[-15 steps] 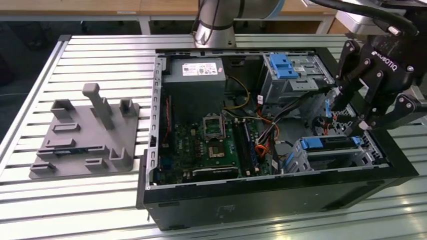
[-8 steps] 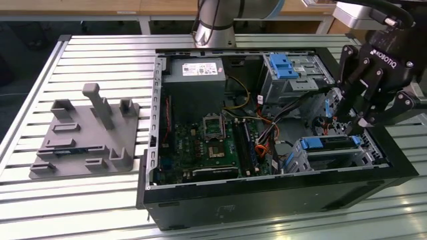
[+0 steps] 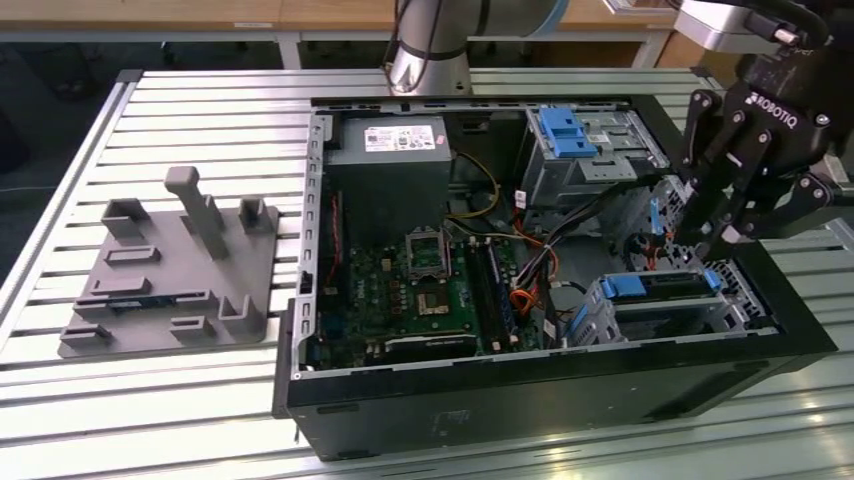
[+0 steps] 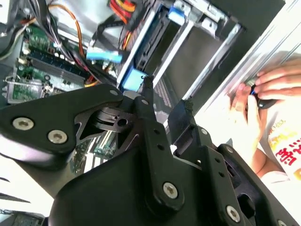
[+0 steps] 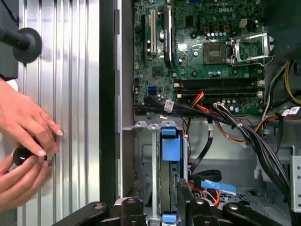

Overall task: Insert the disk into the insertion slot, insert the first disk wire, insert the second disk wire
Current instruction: 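Insert the first disk wire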

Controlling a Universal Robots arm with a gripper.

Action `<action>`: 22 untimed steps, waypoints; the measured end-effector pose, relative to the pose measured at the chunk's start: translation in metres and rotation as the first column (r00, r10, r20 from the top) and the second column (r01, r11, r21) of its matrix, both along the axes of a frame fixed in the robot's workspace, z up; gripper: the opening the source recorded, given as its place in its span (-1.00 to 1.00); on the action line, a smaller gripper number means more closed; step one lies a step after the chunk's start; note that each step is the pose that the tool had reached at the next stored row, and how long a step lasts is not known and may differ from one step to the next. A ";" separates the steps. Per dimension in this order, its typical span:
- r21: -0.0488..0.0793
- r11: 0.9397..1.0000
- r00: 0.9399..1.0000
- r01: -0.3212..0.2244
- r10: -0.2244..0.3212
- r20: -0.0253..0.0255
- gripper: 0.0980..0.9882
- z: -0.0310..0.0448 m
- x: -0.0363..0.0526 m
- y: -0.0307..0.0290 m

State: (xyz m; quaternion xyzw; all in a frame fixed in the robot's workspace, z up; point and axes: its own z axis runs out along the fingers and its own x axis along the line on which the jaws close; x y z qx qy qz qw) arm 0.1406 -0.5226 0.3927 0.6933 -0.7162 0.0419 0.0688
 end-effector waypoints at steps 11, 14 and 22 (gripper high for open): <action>-0.001 1.000 1.000 0.027 -0.027 -0.003 -0.30 -0.0031 0.0200 0.0155; -0.001 0.997 0.997 0.076 -0.076 -0.003 -0.30 -0.0045 0.0200 0.0159; -0.004 0.997 0.997 0.083 -0.083 -0.004 -0.30 -0.0131 0.0301 0.0370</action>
